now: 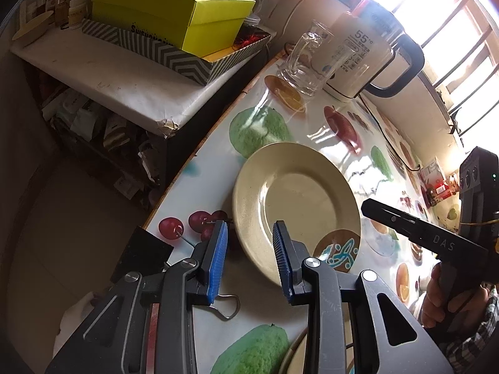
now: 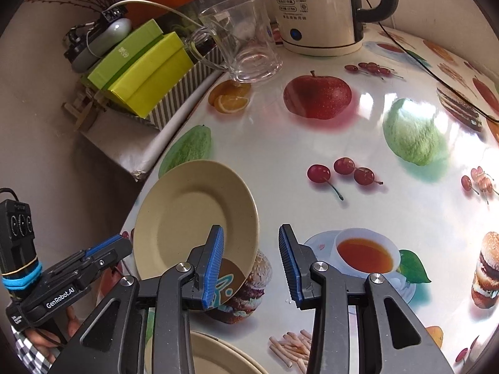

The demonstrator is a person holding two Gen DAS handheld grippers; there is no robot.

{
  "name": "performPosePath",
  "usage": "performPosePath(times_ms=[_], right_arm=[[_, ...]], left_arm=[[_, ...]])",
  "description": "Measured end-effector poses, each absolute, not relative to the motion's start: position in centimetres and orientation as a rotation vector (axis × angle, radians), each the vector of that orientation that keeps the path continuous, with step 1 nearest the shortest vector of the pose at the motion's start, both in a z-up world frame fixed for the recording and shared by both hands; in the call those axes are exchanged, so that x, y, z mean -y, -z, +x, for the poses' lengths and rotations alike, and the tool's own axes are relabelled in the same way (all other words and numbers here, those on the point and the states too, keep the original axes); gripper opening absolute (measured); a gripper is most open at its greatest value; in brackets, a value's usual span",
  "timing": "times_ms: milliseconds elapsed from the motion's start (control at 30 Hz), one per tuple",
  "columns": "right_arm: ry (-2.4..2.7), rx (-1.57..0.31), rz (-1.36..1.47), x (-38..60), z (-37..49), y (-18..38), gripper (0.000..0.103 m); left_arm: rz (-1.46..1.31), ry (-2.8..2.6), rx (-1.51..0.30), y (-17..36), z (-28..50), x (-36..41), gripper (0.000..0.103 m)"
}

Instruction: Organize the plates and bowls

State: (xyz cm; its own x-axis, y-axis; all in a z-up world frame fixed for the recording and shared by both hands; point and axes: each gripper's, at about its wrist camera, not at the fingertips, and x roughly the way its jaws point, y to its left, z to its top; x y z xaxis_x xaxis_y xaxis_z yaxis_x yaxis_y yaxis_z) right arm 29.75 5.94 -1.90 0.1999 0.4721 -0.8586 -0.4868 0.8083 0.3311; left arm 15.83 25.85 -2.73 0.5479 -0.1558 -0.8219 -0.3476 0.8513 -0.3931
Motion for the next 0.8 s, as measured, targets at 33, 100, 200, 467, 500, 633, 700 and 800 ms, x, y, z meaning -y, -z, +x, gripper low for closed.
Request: performPosePath(times_ms=[33,100,200,467,500,633,700,800], right_arm=[[-0.668,-1.198,-0.015,-6.0,29.9,2.1,0.037],[-0.668,-1.202,-0.013,-6.0,30.1,2.3,0.037],[-0.671,-1.206,-0.005,-6.1,30.3,2.5,0.037],[-0.694,-1.222,0.005,-6.6,30.4,3.1,0.03],[-0.696,-1.222,0.005,-6.6,30.4,3.1,0.028],[-0.703,-1.223,-0.001,-6.9,30.4,3.1,0.022],[-0.703,-1.222,-0.003,-7.0,30.4,3.2,0.022],[-0.7,-1.224,-0.002,-6.9,30.5,3.3,0.02]], left_arm=[[-0.567,-0.12,-0.999,2.8,15.9,-25.9,0.031],[-0.565,-0.117,-0.997,2.8,16.0,-25.8,0.031],[-0.569,-0.116,-1.004,3.1,16.3,-25.9,0.031],[-0.579,-0.103,-1.011,3.6,16.6,-25.7,0.031],[-0.579,-0.105,-1.011,3.6,16.6,-25.7,0.031],[-0.579,-0.112,-1.009,3.7,16.6,-25.7,0.031],[-0.58,-0.116,-1.009,3.7,16.7,-25.7,0.026],[-0.578,-0.123,-1.011,3.8,16.7,-25.8,0.023]])
